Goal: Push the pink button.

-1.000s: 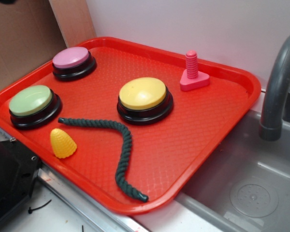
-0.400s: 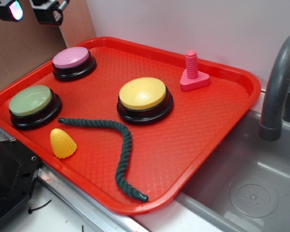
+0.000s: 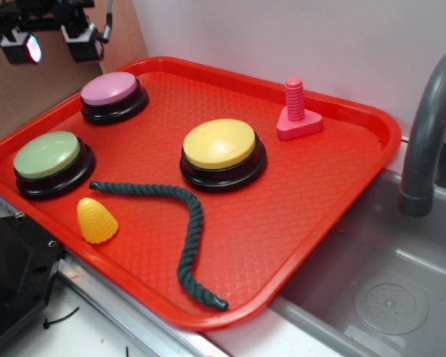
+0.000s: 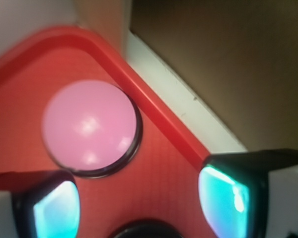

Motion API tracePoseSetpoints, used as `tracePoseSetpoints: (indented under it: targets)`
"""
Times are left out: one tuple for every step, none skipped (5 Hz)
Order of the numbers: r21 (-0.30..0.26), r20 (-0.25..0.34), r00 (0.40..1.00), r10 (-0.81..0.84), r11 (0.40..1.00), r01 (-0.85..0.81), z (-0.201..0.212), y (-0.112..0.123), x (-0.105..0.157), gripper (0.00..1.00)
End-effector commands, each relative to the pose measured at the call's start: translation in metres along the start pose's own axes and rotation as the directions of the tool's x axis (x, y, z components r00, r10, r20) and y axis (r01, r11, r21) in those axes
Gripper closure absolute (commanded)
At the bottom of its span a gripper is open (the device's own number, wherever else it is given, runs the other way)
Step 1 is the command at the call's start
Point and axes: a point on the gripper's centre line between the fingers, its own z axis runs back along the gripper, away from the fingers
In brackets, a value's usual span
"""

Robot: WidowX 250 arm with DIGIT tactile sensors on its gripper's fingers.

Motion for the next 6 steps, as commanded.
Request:
tracePoseSetpoints:
  targets:
    - [-0.007, 0.076, 0.985, -0.157, 0.987, 0.158, -0.021, -0.012, 0.015, 0.0]
    - [-0.007, 0.047, 0.983, -0.175, 0.984, 0.176, -0.028, -0.014, 0.011, 0.0]
    - [-0.008, 0.035, 0.984, -0.174, 0.985, 0.174, -0.03, -0.013, 0.009, 0.0]
    - [-0.004, 0.008, 0.983, -0.184, 0.983, 0.184, -0.016, -0.008, 0.007, 0.0]
    - [-0.002, 0.014, 0.982, -0.188, 0.982, 0.188, 0.011, 0.0, 0.008, 0.0]
    - [-0.006, 0.007, 0.984, -0.181, 0.984, 0.181, 0.023, 0.001, 0.014, 0.0]
